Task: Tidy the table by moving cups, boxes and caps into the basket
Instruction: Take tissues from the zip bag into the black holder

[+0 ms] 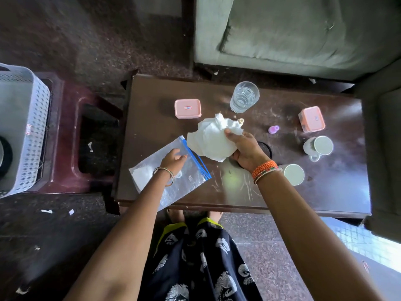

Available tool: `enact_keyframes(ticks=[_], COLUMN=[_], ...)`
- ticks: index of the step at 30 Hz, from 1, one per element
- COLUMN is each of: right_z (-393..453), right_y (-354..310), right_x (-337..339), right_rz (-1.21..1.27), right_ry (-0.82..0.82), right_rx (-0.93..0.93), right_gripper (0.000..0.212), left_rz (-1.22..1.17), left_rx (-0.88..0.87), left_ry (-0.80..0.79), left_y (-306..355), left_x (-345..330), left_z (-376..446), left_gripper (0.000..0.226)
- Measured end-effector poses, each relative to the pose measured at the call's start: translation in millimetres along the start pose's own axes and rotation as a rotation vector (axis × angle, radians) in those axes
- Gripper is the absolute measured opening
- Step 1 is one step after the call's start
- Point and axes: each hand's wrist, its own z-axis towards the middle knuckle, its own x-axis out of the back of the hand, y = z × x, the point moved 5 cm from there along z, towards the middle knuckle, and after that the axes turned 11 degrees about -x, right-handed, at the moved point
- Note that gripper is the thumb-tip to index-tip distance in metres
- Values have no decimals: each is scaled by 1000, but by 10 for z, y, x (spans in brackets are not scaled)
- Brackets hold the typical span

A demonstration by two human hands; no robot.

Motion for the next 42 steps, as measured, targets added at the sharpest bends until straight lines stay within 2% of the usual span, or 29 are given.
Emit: enact_keyframes(ticks=[2, 4, 6, 8, 12, 15, 18, 21, 24, 26, 28, 30, 32, 35, 37, 39, 42], right_z=[-31, -79, -170, -278, -407, -429, -437, -458, -527, -578, -620, -643, -638, -588, -576, -570, -586], right_y=[9, 5, -12, -34, -68, -56, 27, 98, 74, 5, -75, -139, -155, -131, -173, -277, -418], right_x=[29, 72, 124, 195, 416, 605, 757, 897, 974, 1027, 1073, 1099, 1121, 1193, 1290, 1437, 1582], right_rz=[28, 57, 89, 107, 12, 50, 89, 39, -64, -172, -353, -559, -693, -720, -805, -857, -881], right_ry=[-4, -33, -84, -109, -64, -92, -108, -41, 25, 83, 156, 214, 235, 168, 248, 403, 544], right_rx=[-1, 8, 29, 50, 112, 109, 104, 171, 260, 336, 434, 506, 524, 465, 511, 615, 705], right_gripper=[35, 25, 11, 8, 15, 22, 20, 25, 27, 27, 17, 8, 14, 28, 18, 9, 17], left_rz=[-135, -447, -728, -832, -618, -566, -626, -698, -703, -716, -653, -523, -418, -396, -356, -358, -489], left_rx=[-58, -72, -67, -93, -249, -272, -199, -79, -44, -64, -129, -225, -293, -284, -270, -227, -137], left_ry=[-45, -83, -125, -149, -171, -90, -13, -89, -196, -262, -315, -285, -204, -178, -169, -132, -116], left_y=[133, 406, 700, 940, 1269, 1377, 1405, 1373, 1343, 1346, 1384, 1403, 1432, 1462, 1471, 1467, 1427], left_x=[-16, -28, -41, -55, -181, -333, -460, -641, -767, -819, -865, -942, -1016, -1156, -1211, -1221, -1190], left_z=[-51, -177, -303, -407, -570, -594, -624, -695, -742, -750, -757, -722, -678, -616, -546, -447, -340], left_gripper=[37, 30, 38, 41, 6, 18, 22, 22, 32, 29, 19, 17, 28, 32, 28, 25, 27])
